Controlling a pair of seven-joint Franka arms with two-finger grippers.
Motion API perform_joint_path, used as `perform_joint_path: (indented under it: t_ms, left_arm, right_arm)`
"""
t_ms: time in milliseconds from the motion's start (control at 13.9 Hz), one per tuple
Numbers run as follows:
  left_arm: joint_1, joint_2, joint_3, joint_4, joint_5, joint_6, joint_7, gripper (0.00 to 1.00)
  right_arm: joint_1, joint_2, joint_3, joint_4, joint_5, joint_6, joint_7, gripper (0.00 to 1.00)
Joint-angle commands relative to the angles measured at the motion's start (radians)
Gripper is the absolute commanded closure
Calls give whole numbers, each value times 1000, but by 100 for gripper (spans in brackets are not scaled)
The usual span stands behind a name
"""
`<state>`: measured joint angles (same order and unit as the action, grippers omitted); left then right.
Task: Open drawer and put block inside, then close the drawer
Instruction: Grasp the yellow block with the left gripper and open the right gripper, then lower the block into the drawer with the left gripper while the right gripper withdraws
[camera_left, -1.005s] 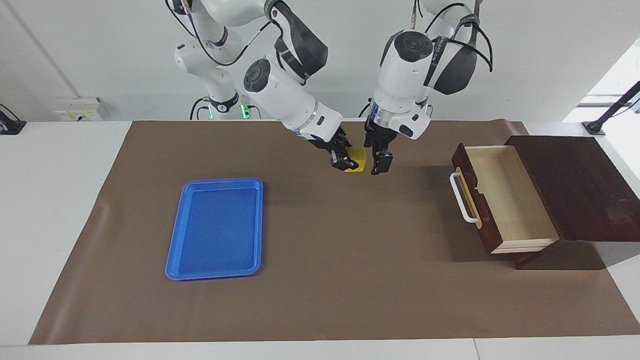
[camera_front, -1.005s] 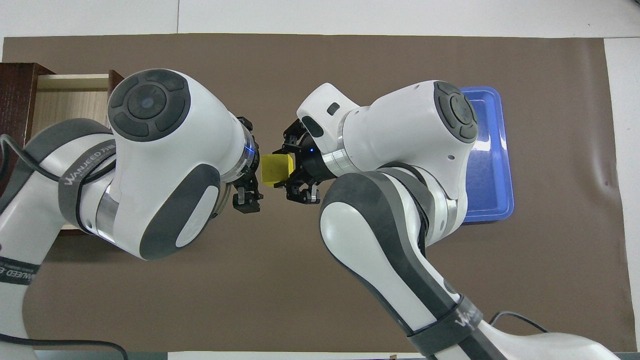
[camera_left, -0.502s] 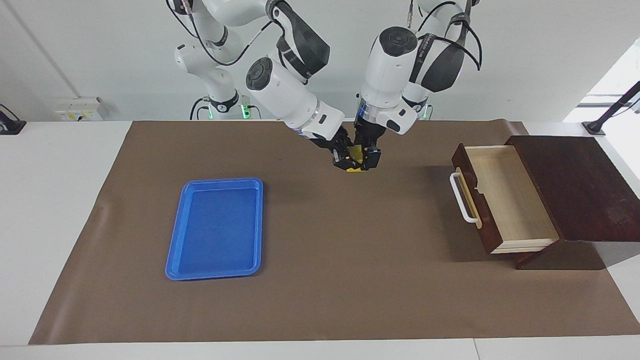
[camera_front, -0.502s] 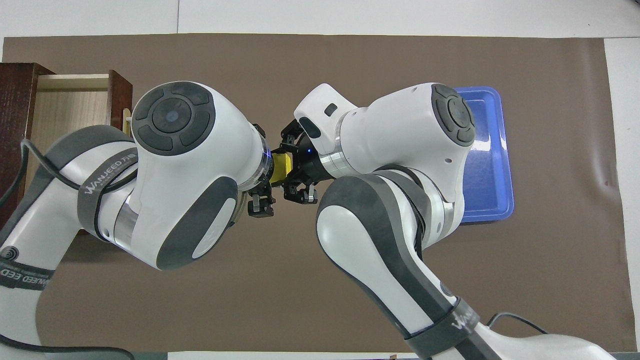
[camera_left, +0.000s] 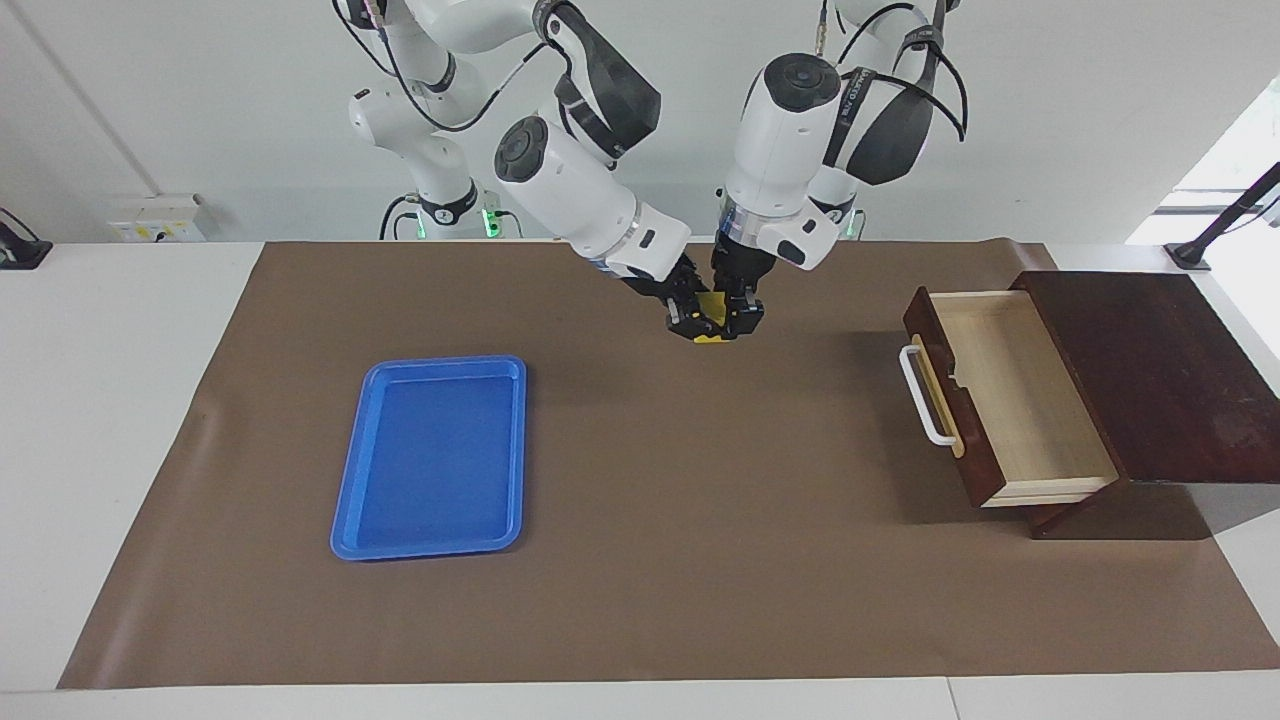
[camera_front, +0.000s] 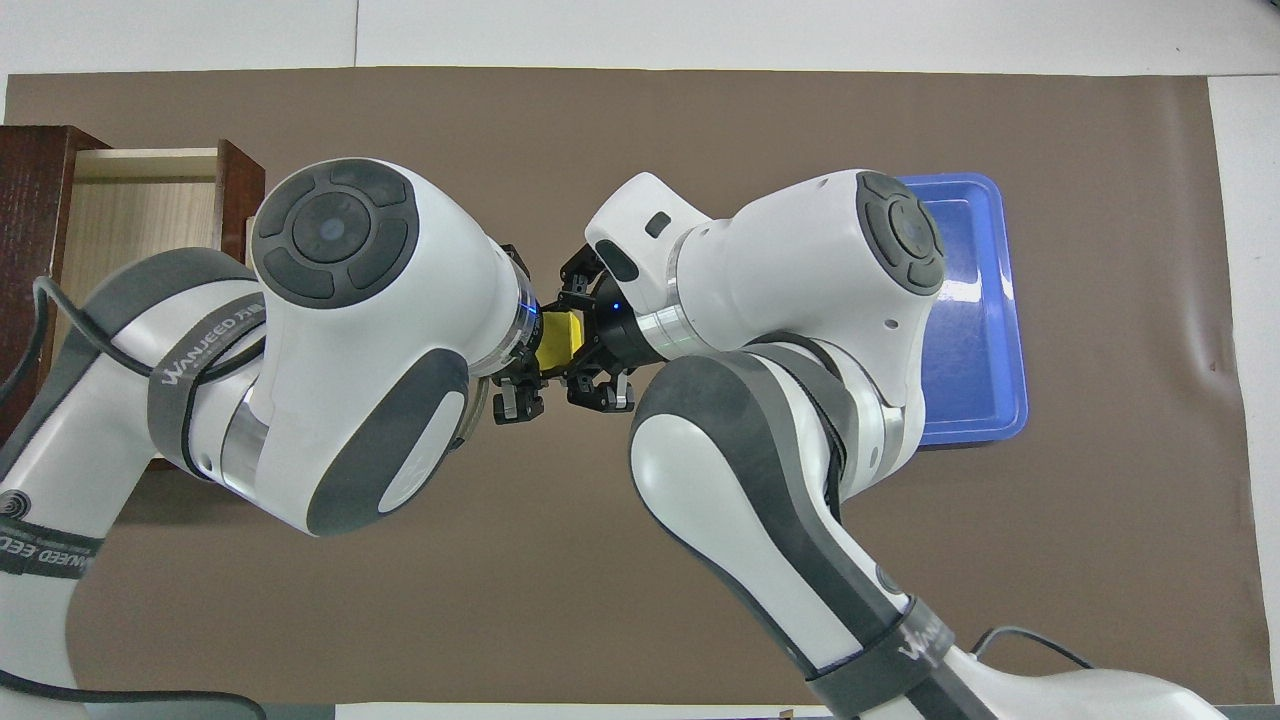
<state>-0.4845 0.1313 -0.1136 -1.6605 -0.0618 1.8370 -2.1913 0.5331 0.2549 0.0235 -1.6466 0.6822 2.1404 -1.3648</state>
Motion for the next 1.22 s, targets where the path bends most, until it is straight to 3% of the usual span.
perform_joint_path:
  t_ms: [0, 72, 287, 646, 861, 1148]
  left_arm:
    - [-5, -22, 6, -21, -18, 1, -39, 100]
    - [-3, -22, 6, -19, -18, 1, -39, 100]
    - [10, -39, 14, -21, -18, -13, -31, 100]
    - [168, -94, 20, 4, -15, -112, 138, 100]
    - [311, -111, 20, 4, -16, -151, 361, 100]
    - [568, -107, 20, -2, -78, -107, 696, 100]
  right_arm:
    - [-1, -14, -4, -12, -7, 23, 27, 41]
    - [1, -14, -4, -12, -9, 26, 32, 0]
    - [-4, -14, -4, -10, -7, 16, 33, 0]
    - [-13, -14, -5, -5, -7, -7, 33, 0]
    - [-54, -40, -11, -5, -7, -77, 36, 0]
    - [-220, -77, -17, -7, -13, -239, 53, 0]
